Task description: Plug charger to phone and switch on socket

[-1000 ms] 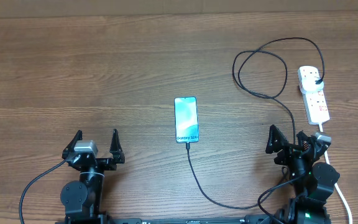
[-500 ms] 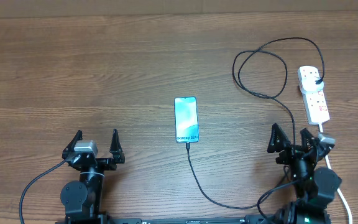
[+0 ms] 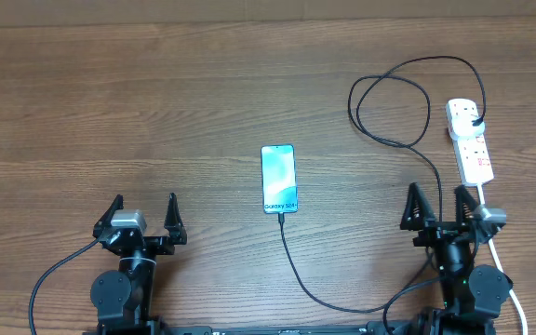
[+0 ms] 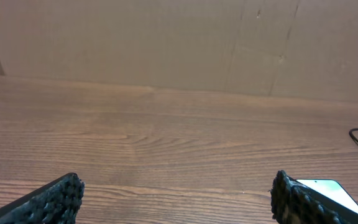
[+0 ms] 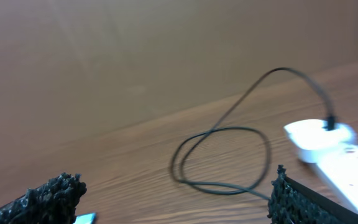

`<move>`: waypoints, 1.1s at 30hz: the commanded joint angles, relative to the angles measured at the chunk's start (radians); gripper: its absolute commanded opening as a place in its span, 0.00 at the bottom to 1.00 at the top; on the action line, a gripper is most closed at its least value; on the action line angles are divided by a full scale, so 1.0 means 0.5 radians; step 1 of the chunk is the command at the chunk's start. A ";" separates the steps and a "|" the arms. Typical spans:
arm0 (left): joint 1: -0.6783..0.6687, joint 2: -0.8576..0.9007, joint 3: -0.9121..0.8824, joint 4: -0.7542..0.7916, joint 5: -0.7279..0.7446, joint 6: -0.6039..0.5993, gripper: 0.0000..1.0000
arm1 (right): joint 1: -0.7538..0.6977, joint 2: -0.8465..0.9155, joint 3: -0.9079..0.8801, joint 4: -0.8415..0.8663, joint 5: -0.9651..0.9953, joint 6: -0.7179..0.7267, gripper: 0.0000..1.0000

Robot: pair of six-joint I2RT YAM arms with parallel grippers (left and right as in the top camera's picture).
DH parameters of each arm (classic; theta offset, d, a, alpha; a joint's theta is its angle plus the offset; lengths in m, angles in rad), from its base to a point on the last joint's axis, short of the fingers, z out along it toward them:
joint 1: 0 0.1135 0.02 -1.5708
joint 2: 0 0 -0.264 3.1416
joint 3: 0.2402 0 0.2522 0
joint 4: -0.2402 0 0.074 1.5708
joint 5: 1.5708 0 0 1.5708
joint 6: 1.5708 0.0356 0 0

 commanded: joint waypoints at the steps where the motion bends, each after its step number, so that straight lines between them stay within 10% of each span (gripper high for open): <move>1: 0.009 -0.003 -0.006 -0.003 0.020 0.037 1.00 | 0.156 -0.024 -0.021 0.008 0.077 -0.011 1.00; 14: 0.009 -0.003 -0.006 -0.003 0.020 0.037 1.00 | 0.478 -0.024 -0.021 -0.022 0.299 -0.797 1.00; 33: 0.009 -0.003 -0.006 -0.004 0.020 0.037 1.00 | 0.478 -0.024 -0.021 -0.020 0.298 -0.835 1.00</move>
